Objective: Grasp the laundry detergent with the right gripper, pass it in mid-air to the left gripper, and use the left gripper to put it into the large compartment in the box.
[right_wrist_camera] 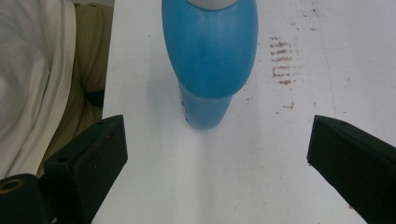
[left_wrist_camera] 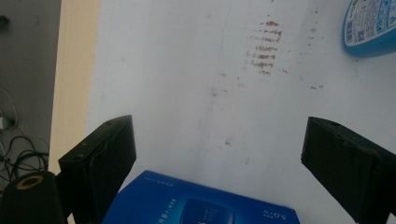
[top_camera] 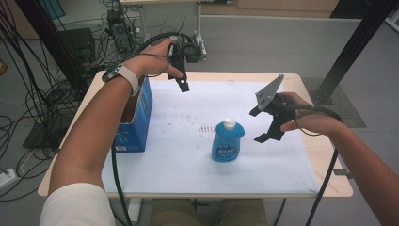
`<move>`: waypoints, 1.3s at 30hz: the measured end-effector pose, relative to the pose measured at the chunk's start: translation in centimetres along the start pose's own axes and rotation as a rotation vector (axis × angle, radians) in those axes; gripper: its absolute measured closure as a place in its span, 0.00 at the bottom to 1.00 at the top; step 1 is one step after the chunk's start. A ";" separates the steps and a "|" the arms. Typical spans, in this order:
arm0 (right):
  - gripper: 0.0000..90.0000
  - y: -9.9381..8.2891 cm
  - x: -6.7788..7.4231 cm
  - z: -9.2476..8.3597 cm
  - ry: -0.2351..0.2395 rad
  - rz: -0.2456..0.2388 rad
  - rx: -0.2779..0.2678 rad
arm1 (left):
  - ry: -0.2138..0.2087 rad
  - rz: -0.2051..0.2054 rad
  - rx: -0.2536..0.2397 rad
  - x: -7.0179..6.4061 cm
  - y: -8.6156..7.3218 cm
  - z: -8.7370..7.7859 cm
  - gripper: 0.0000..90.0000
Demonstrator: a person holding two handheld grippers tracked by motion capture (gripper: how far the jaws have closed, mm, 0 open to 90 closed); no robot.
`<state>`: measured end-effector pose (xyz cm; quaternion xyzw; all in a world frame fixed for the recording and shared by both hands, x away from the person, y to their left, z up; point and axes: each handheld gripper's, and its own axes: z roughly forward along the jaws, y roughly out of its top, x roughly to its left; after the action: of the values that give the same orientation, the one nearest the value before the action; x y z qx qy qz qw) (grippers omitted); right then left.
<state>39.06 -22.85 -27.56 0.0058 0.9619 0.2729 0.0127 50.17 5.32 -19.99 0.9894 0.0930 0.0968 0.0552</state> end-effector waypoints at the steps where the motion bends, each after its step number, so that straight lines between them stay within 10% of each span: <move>1: 0.05 -0.1 0.0 0.1 0.000 -0.002 0.004 | -0.001 0.001 0.002 0.0 0.0 0.0 0.12; 39: 0.05 -1.5 0.0 1.4 0.015 0.021 -0.040 | -0.001 0.005 0.008 -0.1 0.2 0.4 0.12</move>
<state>39.12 -23.44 -29.52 0.0137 0.9563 0.2922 0.0027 50.21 5.07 -20.33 0.9899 0.0911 0.0958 0.0511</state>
